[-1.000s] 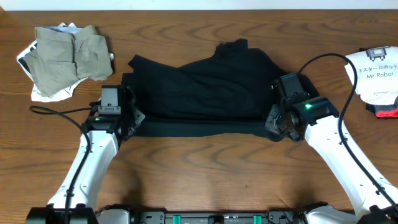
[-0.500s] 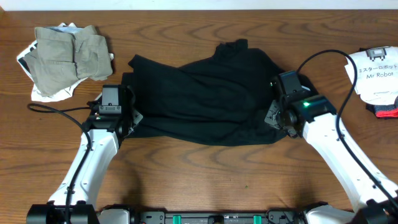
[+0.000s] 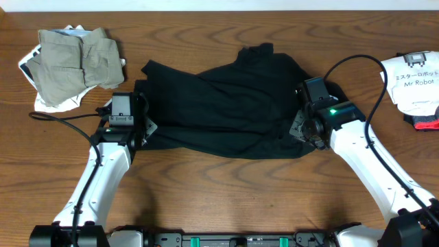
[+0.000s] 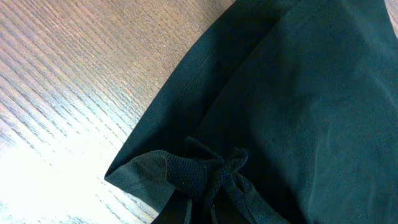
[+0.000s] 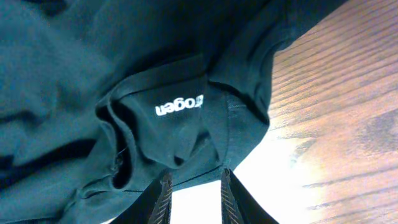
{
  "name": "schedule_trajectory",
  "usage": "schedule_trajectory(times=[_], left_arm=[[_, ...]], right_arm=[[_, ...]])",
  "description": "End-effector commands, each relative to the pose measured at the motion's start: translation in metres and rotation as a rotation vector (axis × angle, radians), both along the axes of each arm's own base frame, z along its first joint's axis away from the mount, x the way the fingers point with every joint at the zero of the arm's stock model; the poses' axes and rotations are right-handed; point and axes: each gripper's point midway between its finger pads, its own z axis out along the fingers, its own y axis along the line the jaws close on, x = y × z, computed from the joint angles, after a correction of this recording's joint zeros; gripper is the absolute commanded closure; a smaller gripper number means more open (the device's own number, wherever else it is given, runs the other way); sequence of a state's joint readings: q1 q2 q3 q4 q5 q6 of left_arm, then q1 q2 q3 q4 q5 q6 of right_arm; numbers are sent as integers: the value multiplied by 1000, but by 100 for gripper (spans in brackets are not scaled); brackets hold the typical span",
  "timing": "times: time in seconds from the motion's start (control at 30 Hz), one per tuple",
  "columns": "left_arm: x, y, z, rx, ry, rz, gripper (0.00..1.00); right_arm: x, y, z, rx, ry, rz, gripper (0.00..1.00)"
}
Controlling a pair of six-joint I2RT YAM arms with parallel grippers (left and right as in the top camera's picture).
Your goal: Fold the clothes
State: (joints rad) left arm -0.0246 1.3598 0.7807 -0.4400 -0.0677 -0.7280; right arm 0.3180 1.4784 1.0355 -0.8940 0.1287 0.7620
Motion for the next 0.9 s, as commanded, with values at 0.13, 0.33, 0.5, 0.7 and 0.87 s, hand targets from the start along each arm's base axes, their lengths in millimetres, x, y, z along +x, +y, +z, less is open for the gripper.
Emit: schedule_trajectory(times=[0.13, 0.33, 0.5, 0.7, 0.87], left_arm=[[3, 6, 4, 38, -3, -1, 92], [2, 6, 4, 38, 1, -1, 92], [1, 6, 4, 38, 4, 0, 92], [1, 5, 3, 34, 5, -2, 92], [1, 5, 3, 35, 8, -2, 92]], right_arm=[[-2, 9, -2, 55, 12, 6, 73], [-4, 12, -4, 70, 23, 22, 67], [-11, 25, -13, 157, 53, 4, 67], [-19, 53, -35, 293, 62, 39, 67], [-21, 68, -52, 334, 71, 47, 66]])
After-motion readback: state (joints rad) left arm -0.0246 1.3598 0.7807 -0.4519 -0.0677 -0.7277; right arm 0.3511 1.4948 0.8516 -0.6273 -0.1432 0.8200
